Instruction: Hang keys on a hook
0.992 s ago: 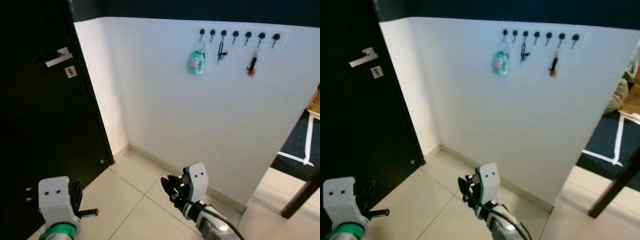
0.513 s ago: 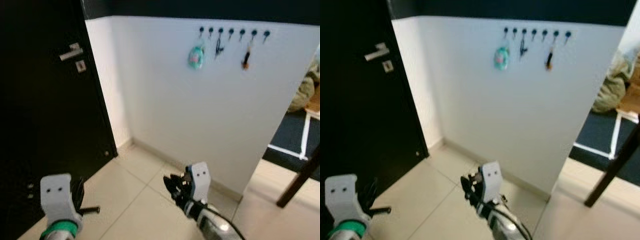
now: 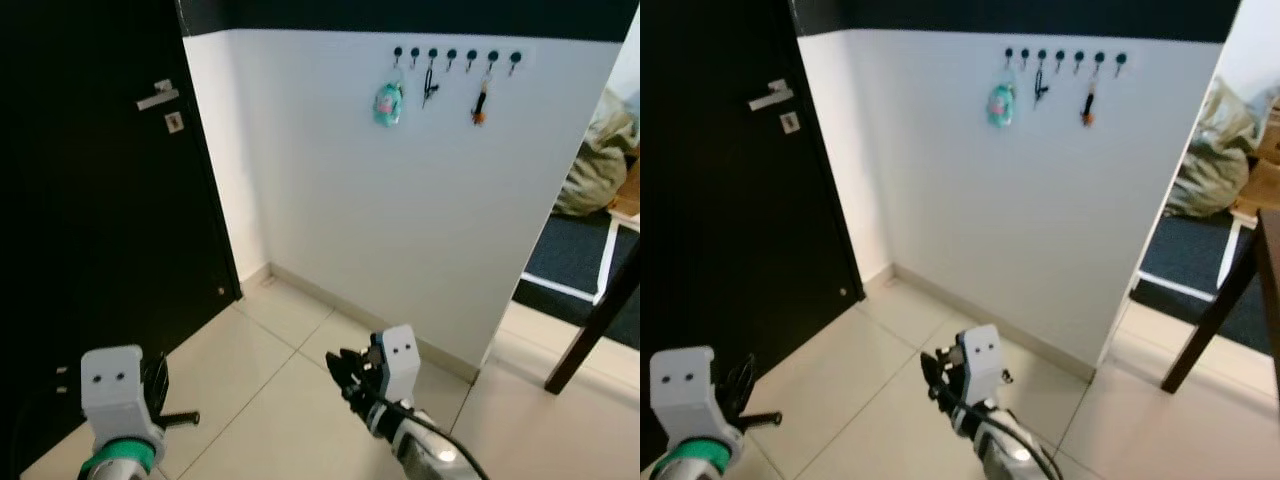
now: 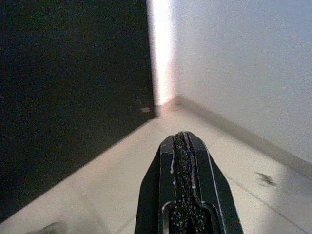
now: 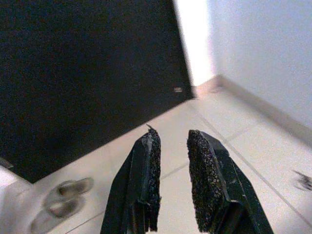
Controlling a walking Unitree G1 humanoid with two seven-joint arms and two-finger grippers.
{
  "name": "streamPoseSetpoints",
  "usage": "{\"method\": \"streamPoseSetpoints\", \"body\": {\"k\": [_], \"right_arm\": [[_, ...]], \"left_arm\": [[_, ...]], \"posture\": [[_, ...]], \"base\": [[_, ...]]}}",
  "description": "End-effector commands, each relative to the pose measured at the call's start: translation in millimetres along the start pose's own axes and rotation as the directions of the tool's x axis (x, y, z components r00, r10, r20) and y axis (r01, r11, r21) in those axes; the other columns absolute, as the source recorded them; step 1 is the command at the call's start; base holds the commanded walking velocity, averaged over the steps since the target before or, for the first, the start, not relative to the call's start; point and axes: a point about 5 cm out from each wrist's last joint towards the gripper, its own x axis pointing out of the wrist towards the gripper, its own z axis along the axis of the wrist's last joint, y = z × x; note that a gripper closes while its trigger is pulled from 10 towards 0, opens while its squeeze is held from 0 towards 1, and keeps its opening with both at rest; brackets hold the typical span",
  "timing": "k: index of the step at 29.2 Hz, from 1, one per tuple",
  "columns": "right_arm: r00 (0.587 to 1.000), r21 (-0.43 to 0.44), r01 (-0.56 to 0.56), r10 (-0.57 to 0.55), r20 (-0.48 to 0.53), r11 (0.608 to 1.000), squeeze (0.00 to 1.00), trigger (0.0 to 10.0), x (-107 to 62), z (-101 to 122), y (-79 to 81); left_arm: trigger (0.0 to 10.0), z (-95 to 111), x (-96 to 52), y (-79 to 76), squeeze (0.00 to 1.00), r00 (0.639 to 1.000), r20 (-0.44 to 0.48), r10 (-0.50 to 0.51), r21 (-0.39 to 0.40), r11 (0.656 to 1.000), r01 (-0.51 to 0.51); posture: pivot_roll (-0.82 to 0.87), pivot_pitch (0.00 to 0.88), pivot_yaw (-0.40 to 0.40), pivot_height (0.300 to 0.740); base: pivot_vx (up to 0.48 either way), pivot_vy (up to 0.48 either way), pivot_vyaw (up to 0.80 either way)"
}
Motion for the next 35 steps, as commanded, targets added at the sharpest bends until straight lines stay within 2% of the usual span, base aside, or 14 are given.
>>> {"method": "streamPoseSetpoints", "body": {"k": [1,6,35], "right_arm": [[1.000,0.013,-0.008,0.008,-0.009,1.000,0.00,10.0,0.6,-4.6,4.4],[1.000,0.012,-0.009,0.009,-0.010,1.000,0.00,10.0,1.1,-4.7,4.2],[0.999,0.009,-0.014,0.014,-0.031,1.000,0.00,10.0,2.7,-8.3,3.7]], "left_arm": [[10.0,-1.1,-0.8,4.2,0.00,1.000,-0.013,0.011,0.011,1.000,-0.011],[10.0,-1.0,-0.8,4.3,0.00,1.000,-0.013,0.013,0.011,1.000,-0.013],[10.0,-2.8,1.6,1.9,0.00,0.999,-0.028,0.017,0.006,1.000,-0.017]], "posture": [[0.00,0.000,0.140,0.740],[0.00,0.000,0.140,0.740],[0.00,0.000,0.140,0.740]], "base": [[-0.251,0.000,0.00],[-0.247,0.000,0.00],[0.000,0.000,0.00]]}}
